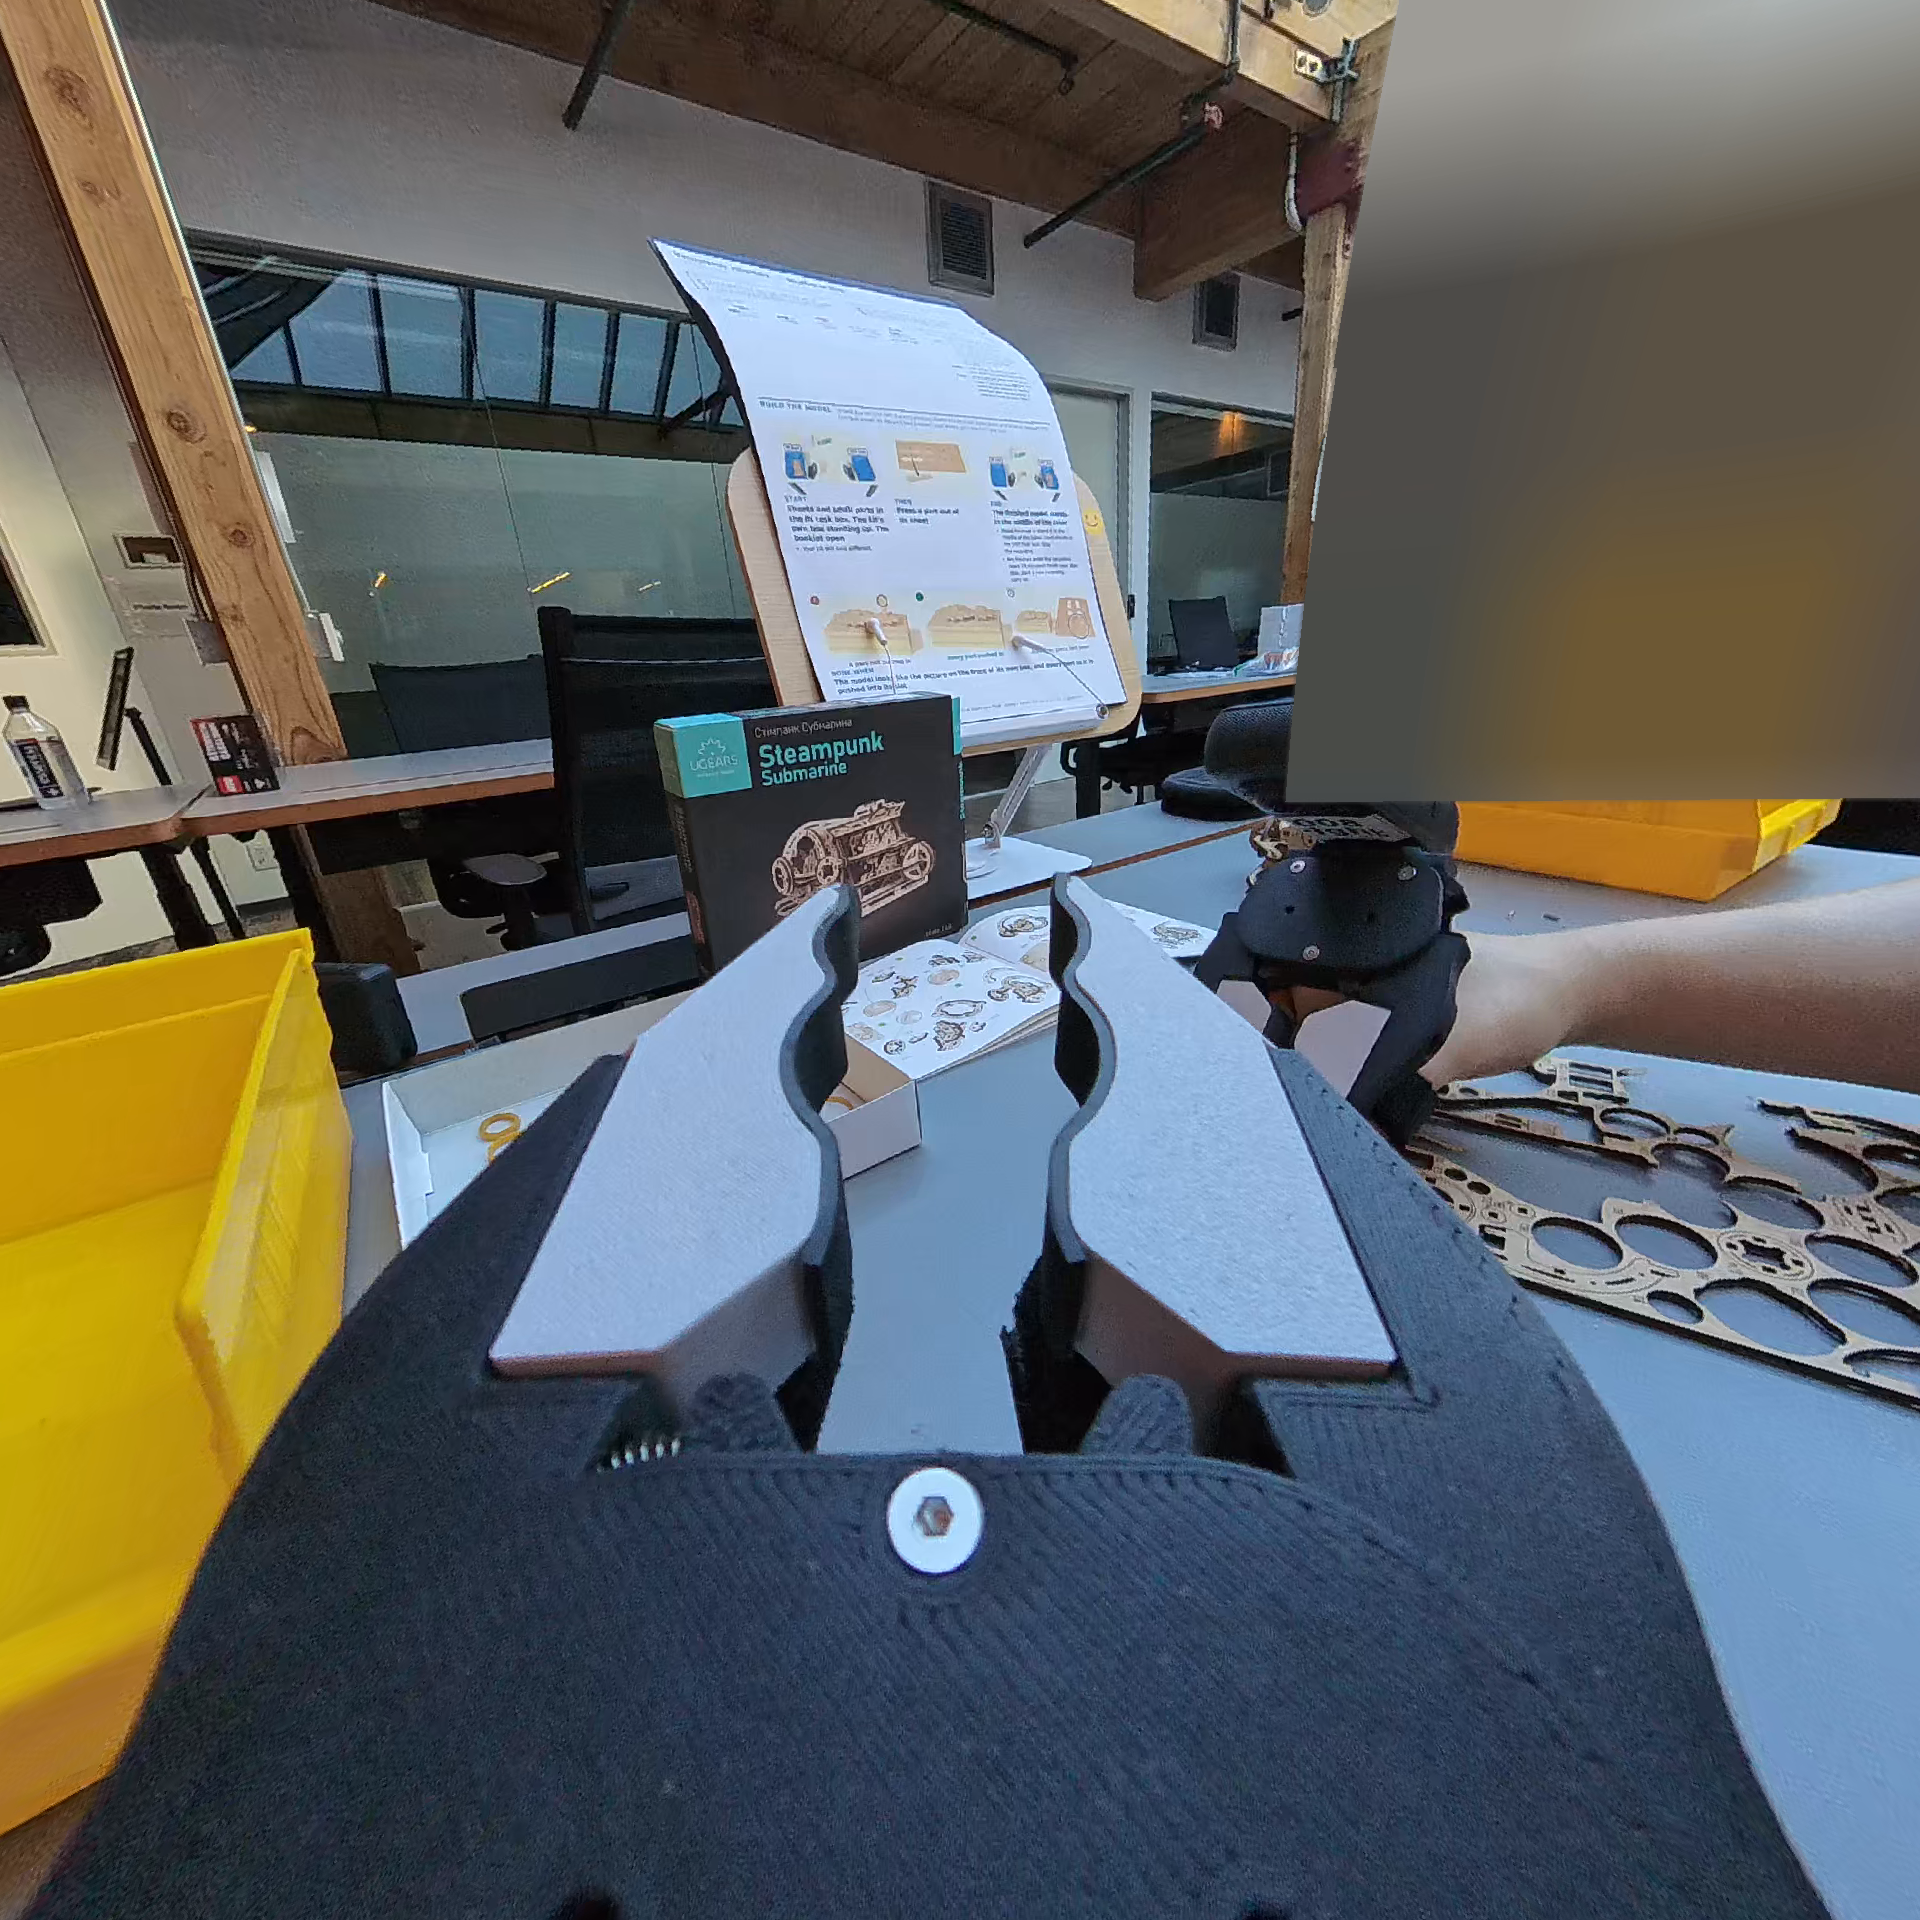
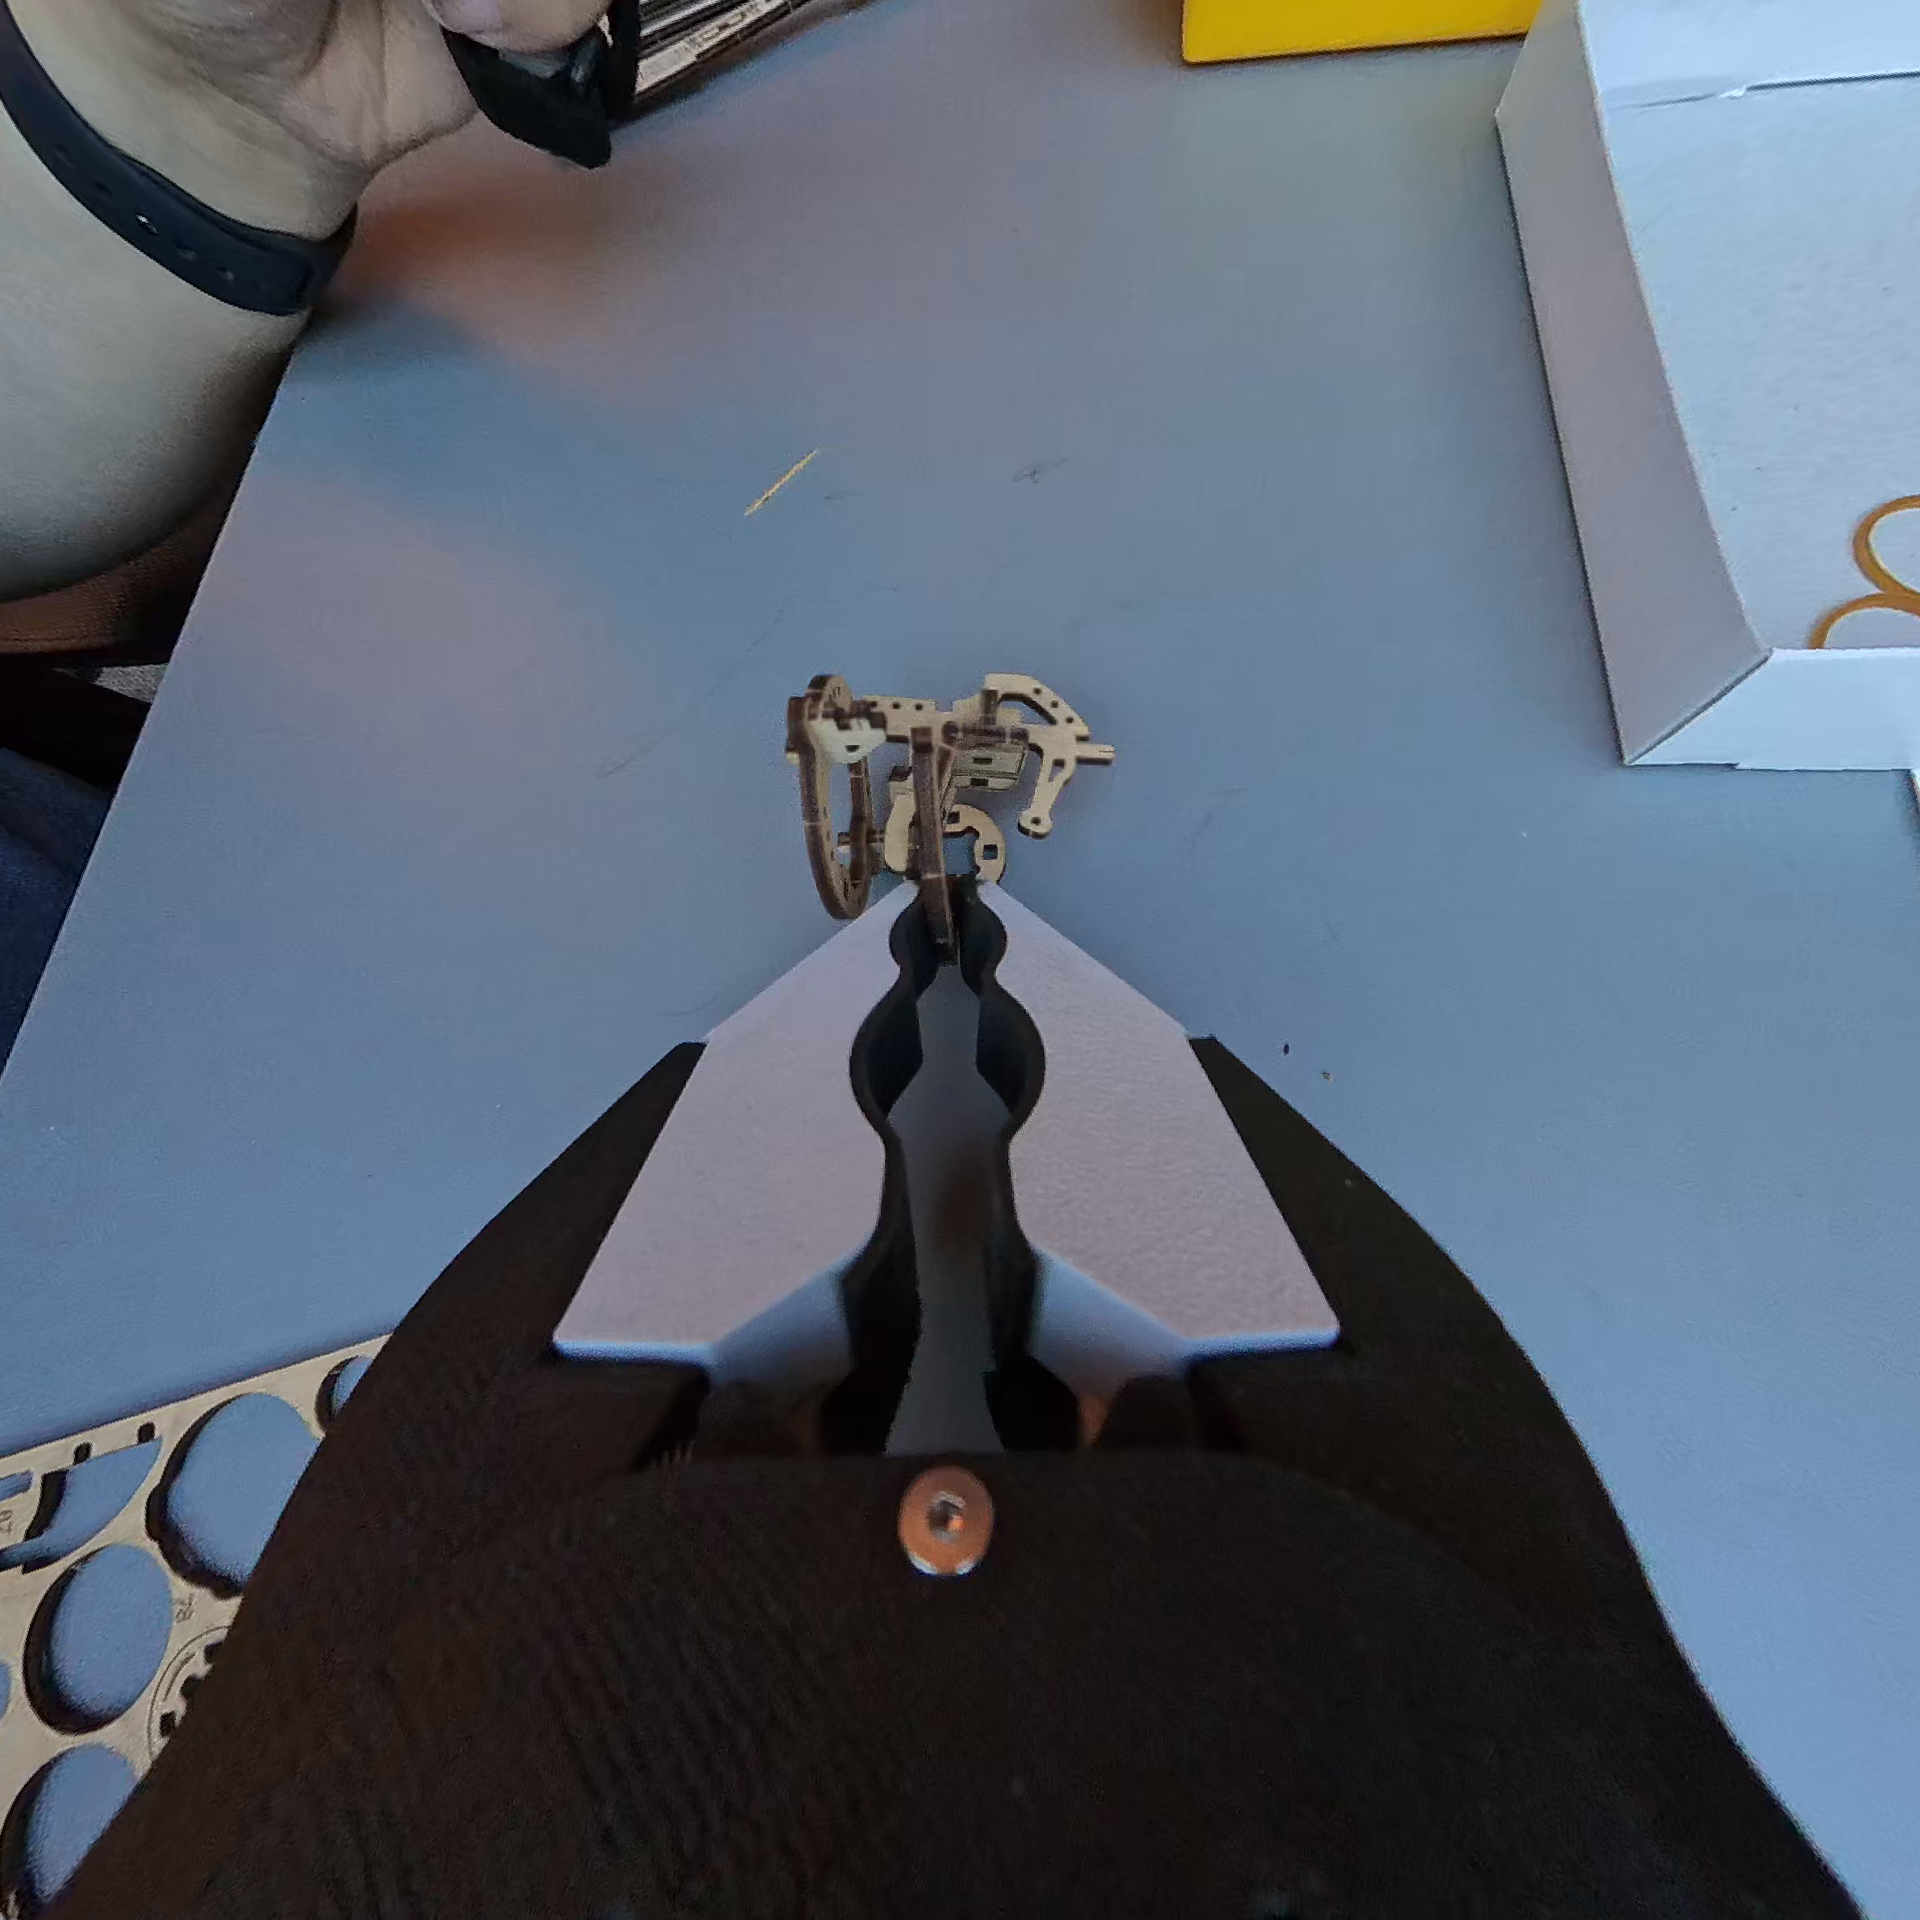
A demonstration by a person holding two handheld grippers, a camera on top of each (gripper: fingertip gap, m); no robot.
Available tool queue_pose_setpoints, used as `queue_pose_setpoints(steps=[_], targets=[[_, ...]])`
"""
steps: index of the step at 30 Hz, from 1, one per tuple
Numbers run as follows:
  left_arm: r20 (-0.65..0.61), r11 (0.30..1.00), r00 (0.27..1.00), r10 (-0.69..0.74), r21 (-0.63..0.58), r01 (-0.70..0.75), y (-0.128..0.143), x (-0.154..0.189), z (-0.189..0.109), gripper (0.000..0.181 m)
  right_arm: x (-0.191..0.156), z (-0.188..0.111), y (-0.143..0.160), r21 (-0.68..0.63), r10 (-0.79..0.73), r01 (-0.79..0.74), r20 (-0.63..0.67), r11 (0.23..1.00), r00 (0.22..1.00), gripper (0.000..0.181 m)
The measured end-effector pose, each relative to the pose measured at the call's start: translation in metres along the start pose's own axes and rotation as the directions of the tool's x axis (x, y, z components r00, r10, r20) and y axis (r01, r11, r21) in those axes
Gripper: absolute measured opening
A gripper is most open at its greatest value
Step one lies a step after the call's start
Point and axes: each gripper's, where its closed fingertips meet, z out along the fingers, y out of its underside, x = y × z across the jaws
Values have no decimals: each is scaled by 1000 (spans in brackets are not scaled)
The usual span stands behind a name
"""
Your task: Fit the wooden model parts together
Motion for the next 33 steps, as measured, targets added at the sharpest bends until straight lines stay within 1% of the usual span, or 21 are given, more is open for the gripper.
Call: queue_pose_setpoints(steps=[3,7,13,20,22,25,27,29,31,33], targets=[[-2,1000,1000,0,-3,0,1,0,0,35,0,1,1,-3,-17,17,-5,1000,1000,3],[-3,1000,1000,-4,-3,4,2,1,1,35,-1,1,2,-57,-89,87,-34,995,995,3],[-3,1000,1000,1,-7,-1,3,3,1,35,-1,1,3,-67,-79,77,-26,995,997,3],[-5,1000,1000,2,-9,-2,2,4,1,35,0,1,3,-77,-119,116,-46,990,992,3],[-6,1000,1000,1,-11,-1,2,4,2,35,0,1,3,-70,-105,102,-50,992,993,3],[-7,1000,1000,0,-13,0,1,4,3,35,0,0,3,-44,-25,24,-24,999,999,3],[-8,1000,1000,1,-18,-1,1,4,2,35,-1,0,7,-55,-13,13,-8,998,1000,5],[-6,1000,1000,5,-24,-5,2,4,1,35,4,-7,4,-19,13,-13,-30,1000,999,7],[-3,1000,1000,3,-29,-4,3,3,-1,35,4,-15,-1,31,19,-18,-21,999,1000,10],[2,1000,1000,1,-29,-1,3,1,-2,35,5,-19,-3,49,27,-26,-22,998,999,10]])
